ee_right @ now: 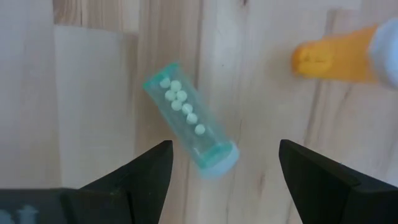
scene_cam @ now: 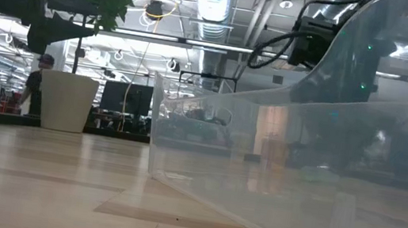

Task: Pick and place medicine bottles into bin by pill shape (circle, oval)
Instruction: Put the green pill bottle into the left transparent bin

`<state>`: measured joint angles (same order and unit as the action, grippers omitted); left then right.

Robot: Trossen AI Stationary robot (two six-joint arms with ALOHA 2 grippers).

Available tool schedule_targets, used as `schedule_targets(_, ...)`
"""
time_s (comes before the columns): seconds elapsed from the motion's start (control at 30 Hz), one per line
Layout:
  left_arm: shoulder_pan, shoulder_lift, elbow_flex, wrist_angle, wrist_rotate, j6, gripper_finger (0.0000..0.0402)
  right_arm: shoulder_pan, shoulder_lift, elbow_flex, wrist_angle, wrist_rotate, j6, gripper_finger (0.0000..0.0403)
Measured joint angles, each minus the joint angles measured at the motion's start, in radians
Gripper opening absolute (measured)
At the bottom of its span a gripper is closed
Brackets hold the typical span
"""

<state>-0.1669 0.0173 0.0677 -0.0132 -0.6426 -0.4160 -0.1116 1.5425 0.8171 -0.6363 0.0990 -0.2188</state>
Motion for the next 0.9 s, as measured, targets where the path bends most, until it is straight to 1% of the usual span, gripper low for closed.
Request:
schedule_targets(0.2,0.0,0.0,0.0,0.003,0.0,0.0,0.0235,0.0,0.0,-0.015,0.006,0.0,0.006,0.0301)
schedule_targets(0.43,0.0,0.0,0.0,0.003,0.0,0.0,0.0235,0.0,0.0,-0.029,0.055,-0.002,-0.041,0.0301)
schedule_targets(0.67,0.0,0.0,0.0,0.003,0.0,0.0,0.0235,-0.002,0.0,-0.058,0.059,-0.004,-0.044,0.0301)
schedule_targets(0.77,0.0,0.0,0.0,0.003,0.0,0.0,0.0235,-0.002,0.0,-0.058,0.069,-0.005,-0.047,0.0293)
schedule_targets(0.9,0.0,0.0,0.0,0.003,0.0,0.0,0.0235,-0.002,0.0,-0.058,0.077,-0.005,-0.061,0.0273)
